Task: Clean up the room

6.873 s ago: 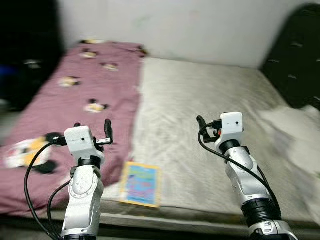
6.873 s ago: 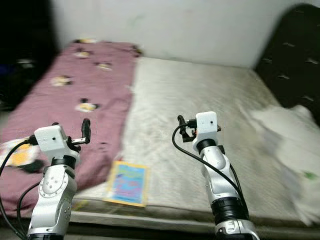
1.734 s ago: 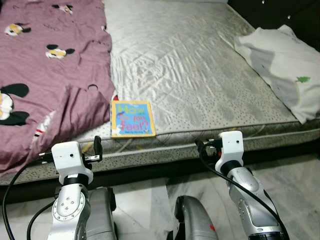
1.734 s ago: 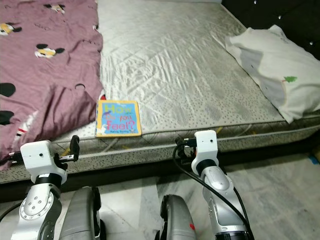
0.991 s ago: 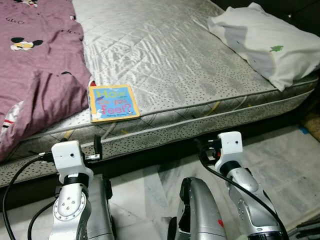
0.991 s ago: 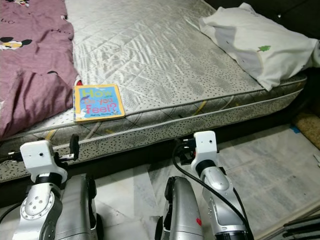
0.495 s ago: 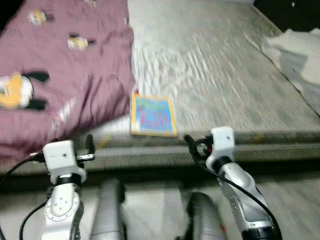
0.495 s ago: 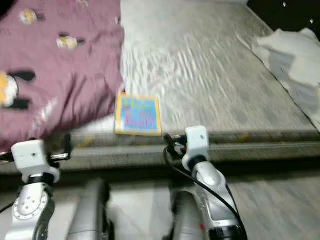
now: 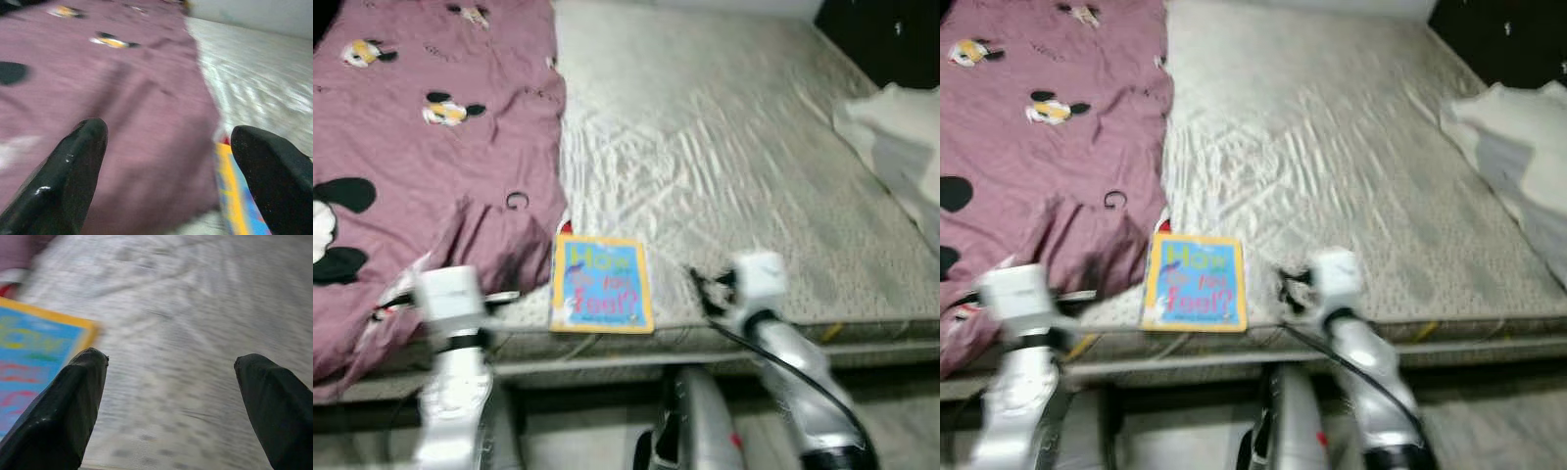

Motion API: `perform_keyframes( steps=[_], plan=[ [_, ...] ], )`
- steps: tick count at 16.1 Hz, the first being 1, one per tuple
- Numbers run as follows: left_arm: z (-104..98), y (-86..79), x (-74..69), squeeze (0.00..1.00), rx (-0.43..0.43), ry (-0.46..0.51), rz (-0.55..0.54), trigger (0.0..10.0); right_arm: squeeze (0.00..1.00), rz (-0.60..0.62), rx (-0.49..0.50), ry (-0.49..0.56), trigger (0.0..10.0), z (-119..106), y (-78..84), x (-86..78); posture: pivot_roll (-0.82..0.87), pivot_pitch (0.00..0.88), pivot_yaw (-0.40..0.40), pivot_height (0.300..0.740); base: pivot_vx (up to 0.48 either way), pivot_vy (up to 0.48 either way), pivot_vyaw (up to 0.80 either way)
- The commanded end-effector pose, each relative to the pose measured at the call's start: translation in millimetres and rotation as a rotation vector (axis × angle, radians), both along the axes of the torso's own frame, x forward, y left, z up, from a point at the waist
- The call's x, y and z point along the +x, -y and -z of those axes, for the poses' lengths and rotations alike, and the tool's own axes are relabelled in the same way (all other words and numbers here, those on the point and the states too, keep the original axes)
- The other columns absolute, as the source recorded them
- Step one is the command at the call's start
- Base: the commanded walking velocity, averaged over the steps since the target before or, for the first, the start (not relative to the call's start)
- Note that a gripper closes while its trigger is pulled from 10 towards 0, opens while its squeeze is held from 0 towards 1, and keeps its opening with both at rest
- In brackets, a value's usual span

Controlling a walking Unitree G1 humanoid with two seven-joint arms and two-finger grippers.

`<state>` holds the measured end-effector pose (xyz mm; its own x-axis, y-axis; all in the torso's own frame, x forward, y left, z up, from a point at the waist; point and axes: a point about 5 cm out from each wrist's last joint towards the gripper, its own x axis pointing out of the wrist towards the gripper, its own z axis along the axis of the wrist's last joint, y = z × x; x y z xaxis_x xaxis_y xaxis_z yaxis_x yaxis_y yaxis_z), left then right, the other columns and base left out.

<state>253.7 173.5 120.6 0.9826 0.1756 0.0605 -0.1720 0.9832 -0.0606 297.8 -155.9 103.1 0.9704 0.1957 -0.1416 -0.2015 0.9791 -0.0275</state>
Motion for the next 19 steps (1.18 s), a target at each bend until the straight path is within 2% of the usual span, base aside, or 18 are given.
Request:
perform_keyframes(
  steps=[1,7,9,11,16,19],
  plan=[
    [12,-7.3,-6.2,0.00,0.007,-0.057,-0.021,10.0,0.00,-0.003,0.011,-0.025,10.0,6,-2.4,-3.6,-0.03,0.151,-0.114,0.496,0.000,0.000,0.00],
    [18,-7.0,3.8,0.00,-0.002,-0.112,-0.010,10.0,0.00,0.011,0.011,-0.024,10.0,6,-1.0,-2.7,-0.04,0.151,-0.115,0.496,0.000,0.000,0.00],
    [21,-4.9,8.8,0.00,-0.055,-0.128,0.009,10.0,0.00,0.016,0.008,-0.023,10.0,6,0.4,-3.6,-0.05,0.151,-0.118,0.496,0.000,0.000,0.00],
    [24,1.0,18.5,0.00,-0.084,-0.154,0.055,10.0,0.00,0.027,0.008,-0.017,10.0,3,5.2,-5.7,-0.07,0.156,-0.122,0.471,0.000,0.000,0.00],
    [31,9.8,29.7,0.00,-0.207,-0.198,0.075,10.0,0.00,0.087,-0.069,-0.031,10.0,2,37.8,-17.5,-0.12,0.173,-0.125,0.466,0.000,0.000,0.00],
    [42,17.0,38.1,0.00,-0.302,-0.256,0.144,10.0,0.00,0.109,-0.084,0.000,10.0,-8,44.3,-19.2,-0.13,0.177,-0.126,0.466,0.000,0.000,0.00]
  ],
)
